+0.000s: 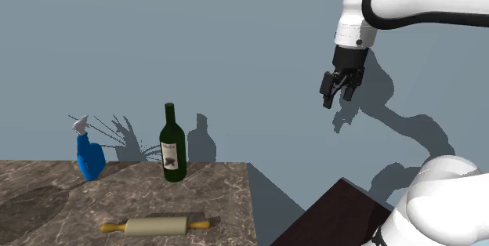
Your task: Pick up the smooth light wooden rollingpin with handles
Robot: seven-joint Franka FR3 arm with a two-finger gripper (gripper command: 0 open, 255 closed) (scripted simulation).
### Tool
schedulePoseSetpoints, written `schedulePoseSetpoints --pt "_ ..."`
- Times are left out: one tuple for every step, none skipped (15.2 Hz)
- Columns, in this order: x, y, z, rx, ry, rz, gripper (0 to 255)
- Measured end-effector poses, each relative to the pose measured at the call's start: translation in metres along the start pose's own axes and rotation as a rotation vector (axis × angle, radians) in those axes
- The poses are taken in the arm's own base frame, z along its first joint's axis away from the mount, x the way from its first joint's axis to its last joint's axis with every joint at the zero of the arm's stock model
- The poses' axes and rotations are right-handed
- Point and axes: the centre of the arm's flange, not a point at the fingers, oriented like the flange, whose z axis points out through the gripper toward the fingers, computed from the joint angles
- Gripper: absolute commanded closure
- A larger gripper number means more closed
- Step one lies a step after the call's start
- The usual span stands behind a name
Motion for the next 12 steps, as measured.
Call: schedulePoseSetpoints --pt "0.000 0.000 0.000 0.000 0.000 0.000 0" --pt "0.004 -0.004 0.002 0.000 0.001 -0.010 0" --pt "0.011 -0.009 0.008 -0.001 0.002 -0.025 0" --pt "0.017 -0.017 0.012 -0.001 0.005 -0.042 0" --pt "0.023 -0.029 0.021 -0.002 0.006 -0.061 0" --pt "0.029 -0.038 0.027 -0.002 0.009 -0.081 0" --pt "0.036 -0.046 0.032 -0.002 0.012 -0.101 0" --pt "0.042 -0.056 0.038 -0.003 0.014 -0.121 0" --pt "0.048 -0.064 0.045 -0.003 0.017 -0.141 0" --pt "0.054 -0.073 0.052 -0.004 0.020 -0.161 0" --pt "0.061 -0.083 0.058 -0.004 0.022 -0.181 0" --pt "0.067 -0.093 0.065 -0.004 0.025 -0.201 0"
